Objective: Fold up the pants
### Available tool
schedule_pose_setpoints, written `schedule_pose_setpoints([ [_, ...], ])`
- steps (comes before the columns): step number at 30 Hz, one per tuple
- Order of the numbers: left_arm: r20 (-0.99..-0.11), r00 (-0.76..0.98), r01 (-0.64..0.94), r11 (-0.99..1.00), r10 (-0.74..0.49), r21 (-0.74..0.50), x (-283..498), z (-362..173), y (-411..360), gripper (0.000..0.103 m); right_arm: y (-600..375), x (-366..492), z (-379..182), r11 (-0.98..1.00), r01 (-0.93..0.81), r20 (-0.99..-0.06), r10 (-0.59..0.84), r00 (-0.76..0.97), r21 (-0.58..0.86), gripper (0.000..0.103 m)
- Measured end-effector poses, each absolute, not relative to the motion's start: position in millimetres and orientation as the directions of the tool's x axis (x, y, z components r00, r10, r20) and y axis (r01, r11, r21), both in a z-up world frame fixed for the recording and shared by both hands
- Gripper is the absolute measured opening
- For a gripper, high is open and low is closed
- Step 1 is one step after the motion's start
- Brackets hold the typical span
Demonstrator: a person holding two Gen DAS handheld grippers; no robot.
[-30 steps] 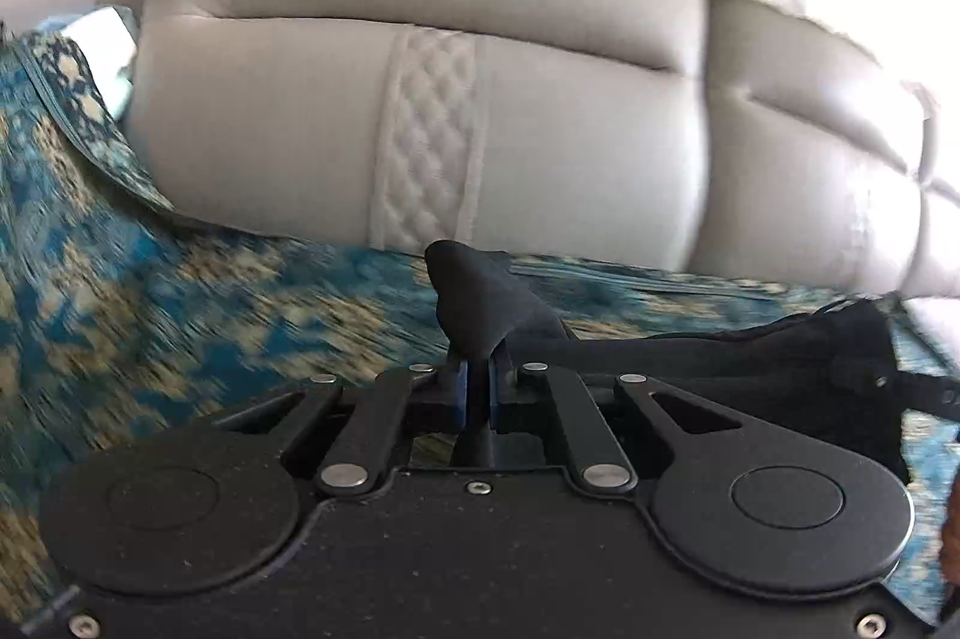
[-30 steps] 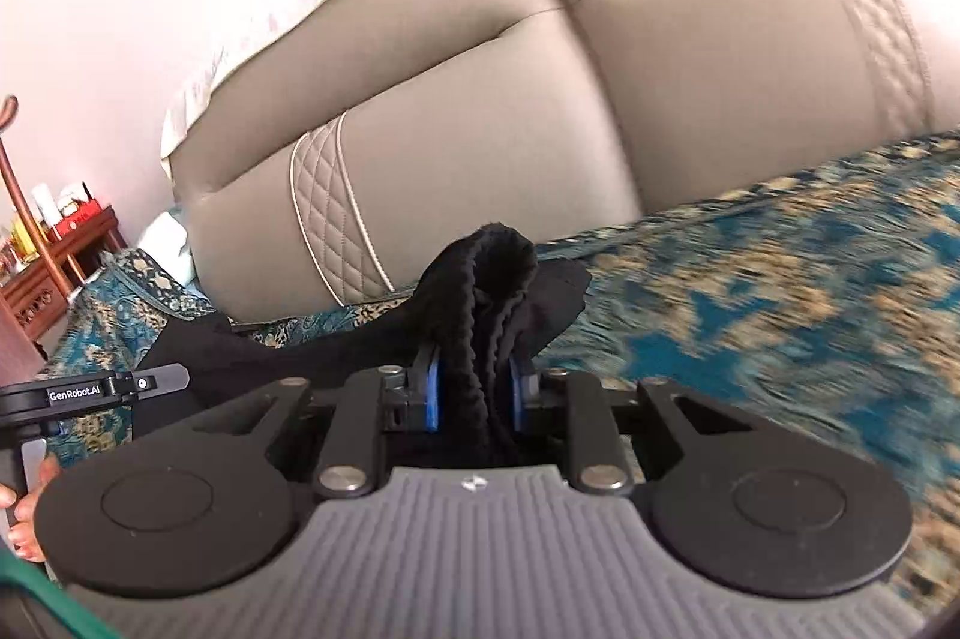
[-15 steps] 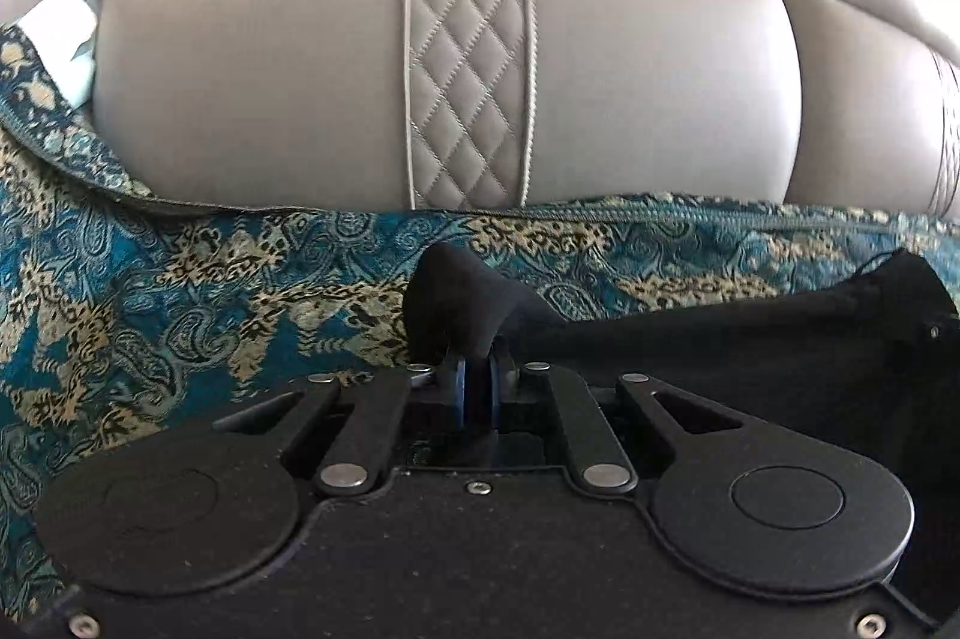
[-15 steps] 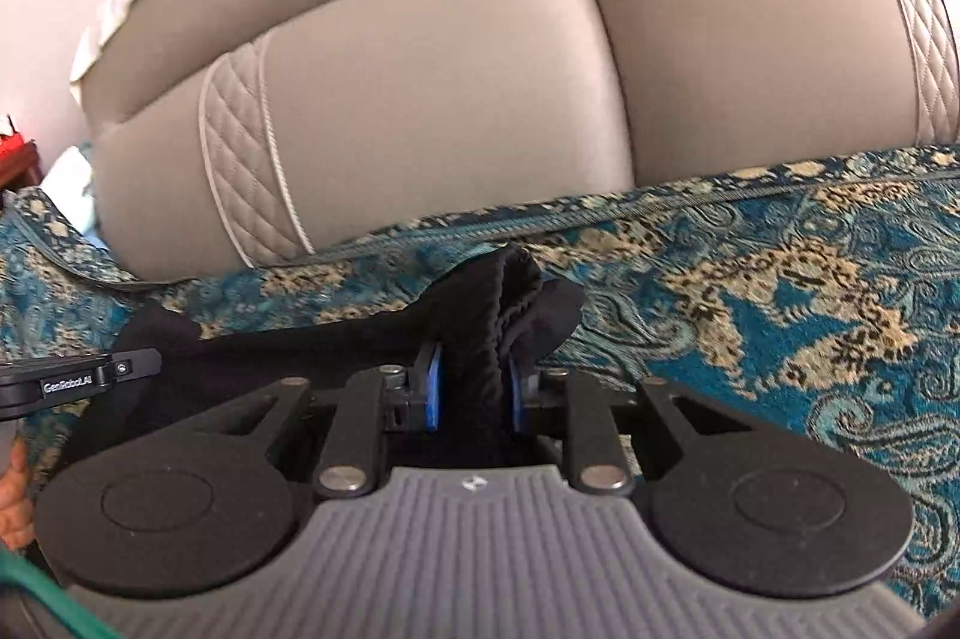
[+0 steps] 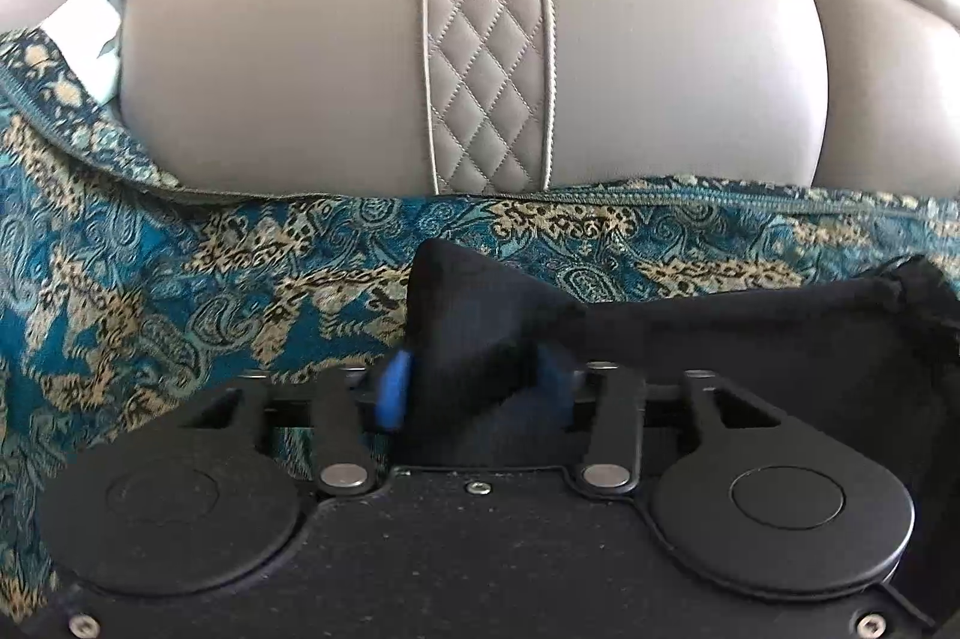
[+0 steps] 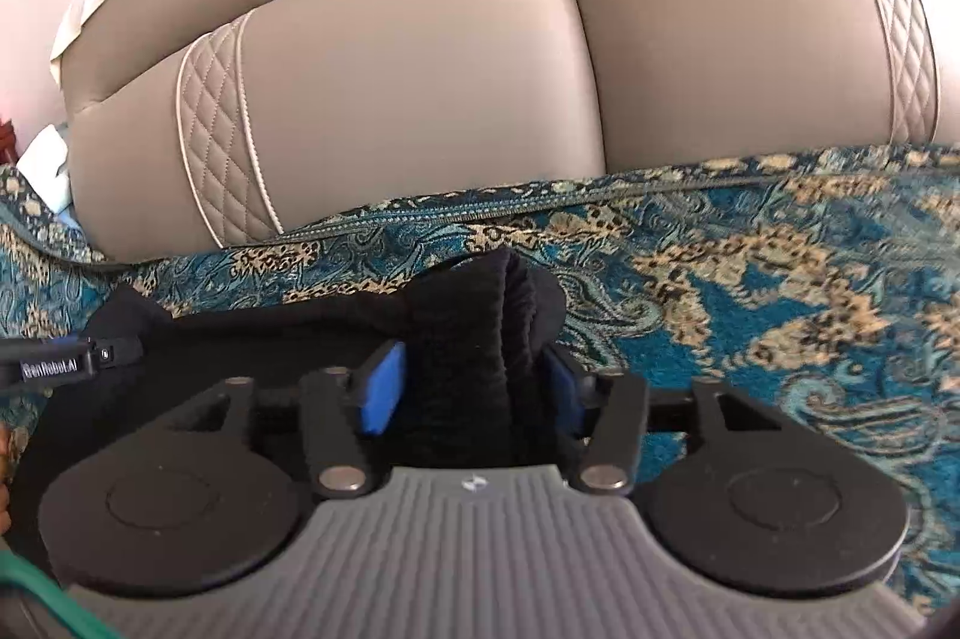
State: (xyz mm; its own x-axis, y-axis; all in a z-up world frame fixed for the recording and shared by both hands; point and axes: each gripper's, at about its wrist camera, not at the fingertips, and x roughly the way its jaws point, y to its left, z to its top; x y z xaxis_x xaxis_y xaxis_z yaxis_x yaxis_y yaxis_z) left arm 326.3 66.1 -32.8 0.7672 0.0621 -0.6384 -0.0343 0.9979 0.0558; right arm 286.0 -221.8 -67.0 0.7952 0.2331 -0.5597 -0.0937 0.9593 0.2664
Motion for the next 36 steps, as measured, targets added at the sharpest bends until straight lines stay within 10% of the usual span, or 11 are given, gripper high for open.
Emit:
schedule_pose_setpoints([
  [14, -0.6, 0.796, -0.049, 0.996, 0.082, 0.071, 213.9, -24.8, 58.5, 0.072, -207.9, 195.2, -58.5, 0.995, -0.09, -0.518, 0.094, 0.85, 0.032, 0.088],
  [36, -0.625, 0.771, -0.116, 0.992, 0.126, 0.058, 184.4, -57.1, 61.9, 0.088, -238.2, 166.1, -88.0, 0.995, 0.017, -0.549, 0.037, 0.835, 0.093, 0.093],
])
